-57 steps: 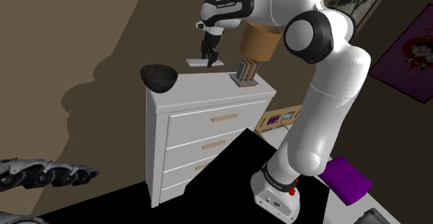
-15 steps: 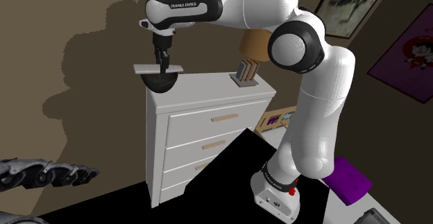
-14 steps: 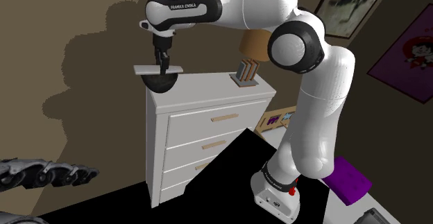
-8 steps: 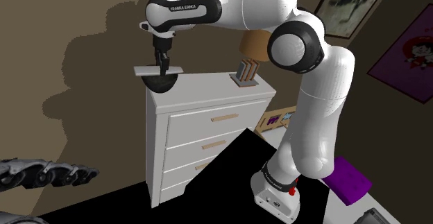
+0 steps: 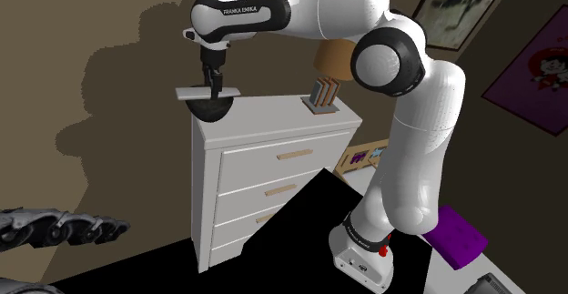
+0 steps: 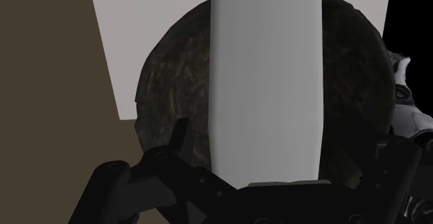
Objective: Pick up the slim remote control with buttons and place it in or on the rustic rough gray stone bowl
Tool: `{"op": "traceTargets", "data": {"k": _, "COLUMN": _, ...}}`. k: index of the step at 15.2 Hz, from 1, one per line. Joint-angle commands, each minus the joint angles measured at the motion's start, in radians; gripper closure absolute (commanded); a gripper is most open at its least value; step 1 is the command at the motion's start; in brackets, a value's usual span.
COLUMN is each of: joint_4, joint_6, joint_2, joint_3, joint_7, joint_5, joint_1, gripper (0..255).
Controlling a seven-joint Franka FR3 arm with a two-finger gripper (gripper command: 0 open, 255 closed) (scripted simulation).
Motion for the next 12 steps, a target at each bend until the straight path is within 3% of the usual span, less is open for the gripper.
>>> {"op": "traceTargets", "data": {"k": 1, "joint_4": 0.024, "joint_6": -0.031, "joint_2": -0.007, "joint_3": -0.002, "joint_7": 0.002, "joint_5": -0.003, "joint_1": 0.0, "gripper": 0}}
{"op": "traceTargets", "data": {"k": 4, "joint_4": 0.1, "joint_6": -0.119, "joint_2": -0.02, "joint_3": -0.005, "joint_7": 0.007, "joint_5": -0.01, "joint_1": -0.003, "gripper": 0}}
{"op": "traceTargets", "data": {"k": 12, "joint_4": 0.1, "joint_6": -0.119, "joint_2": -0.02, "joint_3": -0.005, "joint_7": 0.007, "joint_5": -0.01, "joint_1": -0.003, "gripper": 0}}
